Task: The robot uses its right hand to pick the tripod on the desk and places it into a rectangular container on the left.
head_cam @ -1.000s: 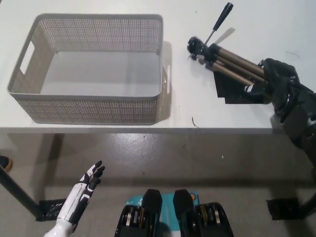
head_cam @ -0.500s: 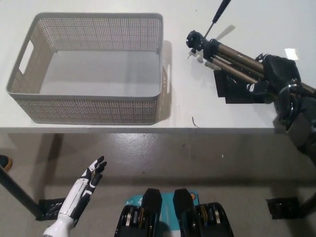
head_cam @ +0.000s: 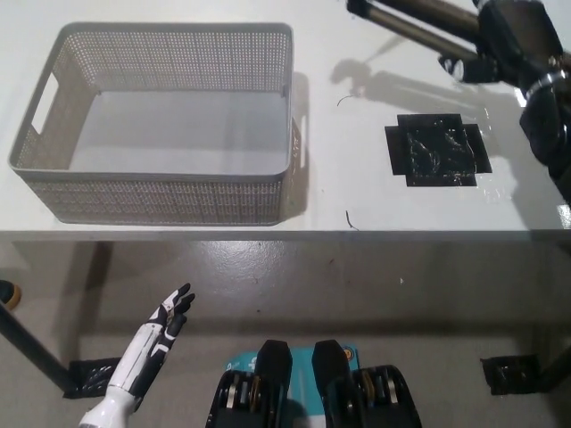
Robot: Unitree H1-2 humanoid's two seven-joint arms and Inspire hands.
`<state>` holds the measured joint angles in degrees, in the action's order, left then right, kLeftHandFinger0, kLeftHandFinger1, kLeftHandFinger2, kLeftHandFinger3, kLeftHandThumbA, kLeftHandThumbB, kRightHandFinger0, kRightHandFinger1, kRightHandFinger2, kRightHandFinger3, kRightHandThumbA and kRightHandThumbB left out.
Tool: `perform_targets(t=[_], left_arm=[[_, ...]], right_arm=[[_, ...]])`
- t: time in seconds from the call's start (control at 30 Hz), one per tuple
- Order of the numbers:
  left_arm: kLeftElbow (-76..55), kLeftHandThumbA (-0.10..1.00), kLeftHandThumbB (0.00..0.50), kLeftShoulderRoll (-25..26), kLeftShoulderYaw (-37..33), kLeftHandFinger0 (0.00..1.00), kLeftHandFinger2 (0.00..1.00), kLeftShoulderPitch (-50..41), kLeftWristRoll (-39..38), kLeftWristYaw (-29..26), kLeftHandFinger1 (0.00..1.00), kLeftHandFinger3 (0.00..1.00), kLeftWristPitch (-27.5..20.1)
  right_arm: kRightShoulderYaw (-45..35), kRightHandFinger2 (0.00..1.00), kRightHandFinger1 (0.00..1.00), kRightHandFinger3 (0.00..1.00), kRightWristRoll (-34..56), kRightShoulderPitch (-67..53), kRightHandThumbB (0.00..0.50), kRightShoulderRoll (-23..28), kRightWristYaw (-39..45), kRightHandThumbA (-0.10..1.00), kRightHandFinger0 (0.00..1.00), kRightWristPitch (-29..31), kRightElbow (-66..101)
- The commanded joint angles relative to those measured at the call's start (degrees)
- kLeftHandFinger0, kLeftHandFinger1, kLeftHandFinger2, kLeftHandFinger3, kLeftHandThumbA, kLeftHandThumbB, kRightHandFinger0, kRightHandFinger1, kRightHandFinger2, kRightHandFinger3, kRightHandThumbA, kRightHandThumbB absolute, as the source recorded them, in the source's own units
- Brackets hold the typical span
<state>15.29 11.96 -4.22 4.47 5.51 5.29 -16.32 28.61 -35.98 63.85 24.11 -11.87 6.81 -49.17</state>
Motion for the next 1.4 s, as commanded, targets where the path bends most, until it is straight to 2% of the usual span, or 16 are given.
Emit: perform_targets(t=[0.0,0.03,0.07,0.1,0.27,0.37,0.43,0.53,0.97,1.0,1.07,1.13,1.23,1.3,1.33,1.37], left_arm=[[-1.1,1.0,0.5,1.7,-0.6,1.0,1.0,0.4,1.1,1.4,1.0,1.0,-0.9],[-1.1,1.0,0.5,1.6,-0.6,1.0,1.0,0.3,0.3,1.9,1.0,1.0,-0.5],[-0.6,1.0,0.5,1.7,-0.7,1.0,1.0,0.3,0.7,1.7,1.0,1.0,-1.2],[-0.2,1.0,0.5,1.7,-0.8,1.0,1.0,0.2,0.7,1.7,1.0,1.0,-1.7],[1.3,1.0,0.5,1.7,-1.7,1.0,1.0,-0.2,1.0,1.7,1.0,1.0,-3.7],[1.4,1.0,0.5,1.7,-2.1,1.0,1.0,-0.5,1.2,1.6,1.0,1.0,-4.1],[1.5,1.0,0.5,1.5,-2.4,1.0,1.0,-0.7,0.7,1.7,1.0,1.0,-4.1],[1.5,1.0,0.5,1.3,-2.9,1.0,1.0,-0.8,0.7,1.7,1.0,1.0,-3.8],[0.4,1.0,0.5,1.3,-3.3,1.0,1.0,-1.2,1.0,1.6,1.0,1.0,-3.0],[0.4,1.0,0.5,1.3,-3.3,1.0,1.0,-1.1,1.0,1.5,1.0,1.0,-2.9],[0.3,1.0,0.5,1.3,-3.4,1.0,1.0,-0.9,1.2,1.6,1.0,1.0,-2.9],[0.3,1.0,0.5,1.4,-3.6,1.0,1.0,-0.9,1.5,1.5,1.0,1.0,-3.1],[0.1,1.0,0.5,1.3,-3.7,1.0,1.0,-0.8,1.3,1.6,1.0,1.0,-2.8],[0.3,1.0,0.5,1.5,-3.8,1.0,1.0,-0.7,0.9,2.0,1.0,1.0,-3.8],[0.2,1.0,0.5,1.5,-3.8,1.0,1.0,-0.7,1.1,1.9,1.0,1.0,-3.9],[0.1,1.0,0.5,1.6,-3.8,1.0,1.0,-0.6,1.2,2.1,1.0,1.0,-3.8]], right_arm=[[-3.9,0.86,0.37,0.81,-2.5,14.0,0.17,4.9,4.4,-0.1,0.0,-1.2,14.0],[-4.2,0.82,0.35,0.72,-2.5,14.8,0.187,4.5,5.5,-0.1,0.0,-1.8,15.3],[-4.3,0.82,0.34,0.71,-2.7,15.3,0.195,3.8,6.3,-0.1,0.0,-2.6,16.2],[-4.4,0.87,0.36,0.76,-2.9,15.4,0.188,3.4,6.5,-0.1,0.0,-2.8,16.7],[-4.3,0.85,0.47,0.99,-3.0,16.4,0.138,-0.9,6.5,-0.1,0.0,-2.0,18.3],[-3.6,0.9,0.49,0.98,-3.9,17.4,0.168,-3.2,6.4,-0.1,0.0,-1.7,17.8],[-3.0,0.84,0.42,0.86,-4.8,18.2,0.159,-5.4,6.0,-0.1,0.0,-2.2,17.0],[-2.1,0.87,0.44,0.94,-6.1,20.2,0.146,-9.2,6.7,-0.1,0.0,-3.7,15.2],[1.7,0.8,0.38,0.97,-9.3,28.3,0.262,-22.9,3.0,-0.1,0.0,-4.2,-0.1],[2.3,0.79,0.34,0.93,-9.9,28.9,0.294,-23.9,2.7,-0.1,0.0,-4.3,-1.9],[3.5,0.78,0.22,0.89,-10.9,29.2,0.286,-25.2,1.4,-0.1,0.0,-3.7,-4.7],[4.4,0.83,0.24,0.88,-11.2,29.2,0.287,-26.2,0.9,-0.1,0.0,-3.0,-7.5],[6.2,0.82,0.21,0.75,-11.9,29.3,0.257,-27.4,0.8,-0.1,0.0,-2.6,-11.3],[8.4,0.56,0.03,0.46,-13.4,29.1,0.306,-28.6,-0.6,-0.1,0.0,-2.5,-15.5],[9.1,0.45,0.0,0.41,-13.5,28.8,0.334,-28.9,-1.6,-0.1,0.0,-2.1,-17.0],[9.5,0.35,0.0,0.43,-13.2,28.6,0.342,-29.1,-1.7,-0.1,0.0,-1.4,-18.3]])
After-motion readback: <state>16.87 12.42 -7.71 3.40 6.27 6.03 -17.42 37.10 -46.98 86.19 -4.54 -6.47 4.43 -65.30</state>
